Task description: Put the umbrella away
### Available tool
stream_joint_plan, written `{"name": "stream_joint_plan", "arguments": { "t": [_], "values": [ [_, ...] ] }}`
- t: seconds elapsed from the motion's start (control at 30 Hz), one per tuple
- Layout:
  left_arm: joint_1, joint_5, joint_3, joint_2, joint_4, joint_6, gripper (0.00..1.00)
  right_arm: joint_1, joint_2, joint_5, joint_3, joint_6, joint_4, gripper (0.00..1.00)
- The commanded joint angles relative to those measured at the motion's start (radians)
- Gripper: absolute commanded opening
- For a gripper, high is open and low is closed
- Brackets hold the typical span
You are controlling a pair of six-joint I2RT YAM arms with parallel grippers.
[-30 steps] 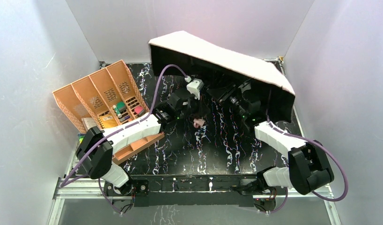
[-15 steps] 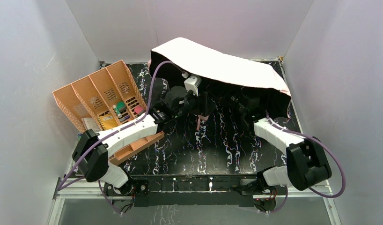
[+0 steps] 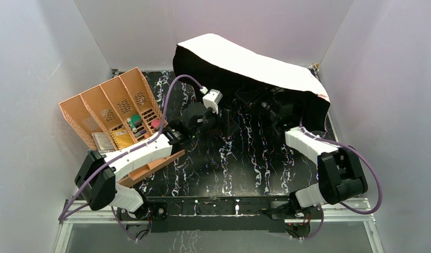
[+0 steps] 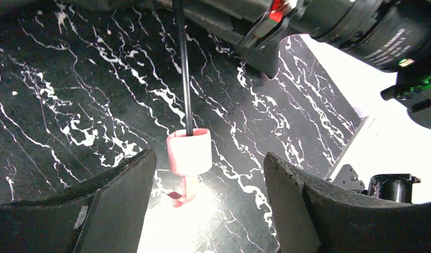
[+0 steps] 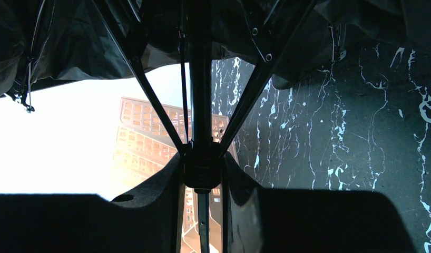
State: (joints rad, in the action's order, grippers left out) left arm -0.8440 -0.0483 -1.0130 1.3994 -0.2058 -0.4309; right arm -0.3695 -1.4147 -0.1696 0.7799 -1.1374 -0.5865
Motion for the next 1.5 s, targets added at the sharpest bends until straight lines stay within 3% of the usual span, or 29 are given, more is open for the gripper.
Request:
{"name": "stream_joint_plan", "arguments": {
  "t": [0.0, 0.2, 0.43, 0.57, 0.8, 1.17, 1.47],
  "values": [
    [0.002, 0.014, -0.001, 0.012, -0.002, -0.015, 0.72, 0.012, 0.025, -0.03, 0.052, -0.005, -0.077, 0.0],
    [0.004, -0.01, -0.005, 0.039, -0.019, -0.02, 0.64, 0.032, 0.038, -0.045, 0.051, 0.014, -0.07, 0.0],
    [0.01, -0.056, -0.005, 0.057, -0.045, -0.011, 0.36, 0.052, 0.04, -0.08, 0.04, 0.012, -0.084, 0.0],
    [0.012, -0.064, -0.004, 0.063, -0.052, -0.012, 0.25, 0.058, 0.047, -0.089, 0.038, 0.021, -0.085, 0.0],
    [0.019, -0.048, -0.007, 0.061, -0.04, 0.005, 0.18, 0.077, 0.067, -0.164, 0.049, 0.045, -0.026, 0.0],
    [0.023, -0.071, -0.007, 0.078, -0.054, 0.01, 0.61, 0.084, 0.121, -0.164, 0.027, 0.034, 0.026, 0.0],
    [0.023, -0.212, 0.005, 0.084, -0.124, 0.016, 0.74, 0.099, 0.097, -0.242, 0.05, 0.031, 0.039, 0.0]
  ]
}}
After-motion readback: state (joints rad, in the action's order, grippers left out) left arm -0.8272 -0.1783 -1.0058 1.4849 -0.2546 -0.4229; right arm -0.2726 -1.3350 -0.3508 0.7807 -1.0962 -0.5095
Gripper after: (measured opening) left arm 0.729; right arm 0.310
